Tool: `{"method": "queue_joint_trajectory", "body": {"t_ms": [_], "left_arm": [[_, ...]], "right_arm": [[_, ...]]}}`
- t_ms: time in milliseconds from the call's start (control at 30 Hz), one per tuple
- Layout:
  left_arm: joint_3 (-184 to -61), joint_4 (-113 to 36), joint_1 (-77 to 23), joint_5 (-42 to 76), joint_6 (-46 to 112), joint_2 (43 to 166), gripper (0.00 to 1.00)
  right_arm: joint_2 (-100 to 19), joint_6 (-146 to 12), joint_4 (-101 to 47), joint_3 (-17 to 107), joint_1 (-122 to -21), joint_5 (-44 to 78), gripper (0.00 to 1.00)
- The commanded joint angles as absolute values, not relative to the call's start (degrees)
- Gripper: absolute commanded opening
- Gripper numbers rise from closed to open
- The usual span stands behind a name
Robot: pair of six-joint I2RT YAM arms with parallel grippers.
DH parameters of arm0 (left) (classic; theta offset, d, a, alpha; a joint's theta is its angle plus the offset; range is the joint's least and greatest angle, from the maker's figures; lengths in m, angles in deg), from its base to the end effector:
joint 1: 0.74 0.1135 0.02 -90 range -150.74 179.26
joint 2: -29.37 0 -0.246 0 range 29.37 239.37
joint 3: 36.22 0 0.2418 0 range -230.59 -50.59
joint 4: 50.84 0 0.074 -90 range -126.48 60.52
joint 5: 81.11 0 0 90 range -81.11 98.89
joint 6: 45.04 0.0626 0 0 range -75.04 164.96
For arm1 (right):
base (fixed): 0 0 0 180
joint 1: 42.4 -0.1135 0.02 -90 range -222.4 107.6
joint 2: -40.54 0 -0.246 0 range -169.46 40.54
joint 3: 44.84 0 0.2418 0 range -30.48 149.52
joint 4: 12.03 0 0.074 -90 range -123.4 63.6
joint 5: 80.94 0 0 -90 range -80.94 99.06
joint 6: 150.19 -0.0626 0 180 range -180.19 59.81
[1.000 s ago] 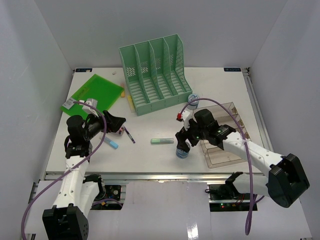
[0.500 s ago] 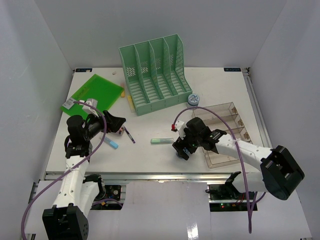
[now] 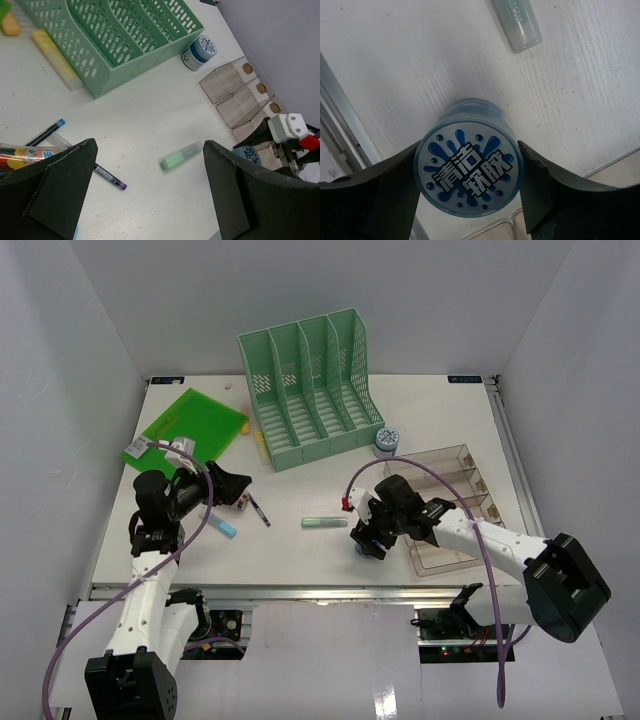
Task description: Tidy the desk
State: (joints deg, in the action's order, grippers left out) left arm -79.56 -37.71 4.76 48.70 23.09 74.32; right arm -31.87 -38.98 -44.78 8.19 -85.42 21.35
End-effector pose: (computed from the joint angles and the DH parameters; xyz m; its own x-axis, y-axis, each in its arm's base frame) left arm 0.2086 -0.0202 0.2494 -0.4372 -0.3296 -0.8368 0.4093 0.7556 -0.5114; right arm 0.1786 0.1849 0.1611 -0.2623 -0.7283 -0.6331 -0.9193 0.3880 -0.0654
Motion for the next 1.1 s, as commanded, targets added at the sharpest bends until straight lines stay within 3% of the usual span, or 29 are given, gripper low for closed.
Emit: {"method": "queue_joint_trajectory", "body": {"t_ms": [0, 133, 433, 700, 1067], "left_arm": [[-81.5, -37.5, 4.7, 48.8, 23.9, 74.4, 0.98], [-81.5, -37.6, 4.7, 49.2, 23.8, 74.4, 0.98], [-81.4, -38.1, 4.6, 50.2, 23.5, 74.1, 0.98], [-81.4, -38.6, 4.5, 50.9, 23.2, 74.1, 0.98], [-81.1, -39.3, 4.4, 52.0, 22.7, 74.3, 0.98]], "right_arm": [[-25.8, -27.8, -51.8, 16.0, -79.2, 32.7, 0.08], [-21.4, -25.9, -51.9, 21.5, -68.0, 40.5, 0.08], [-27.7, -41.7, -43.7, 26.7, -52.9, 26.3, 0.08], [-33.5, -46.1, -40.8, 27.9, -46.0, 19.3, 0.08], [-39.6, -45.8, -34.9, 27.8, -43.7, 18.8, 0.13]]}}
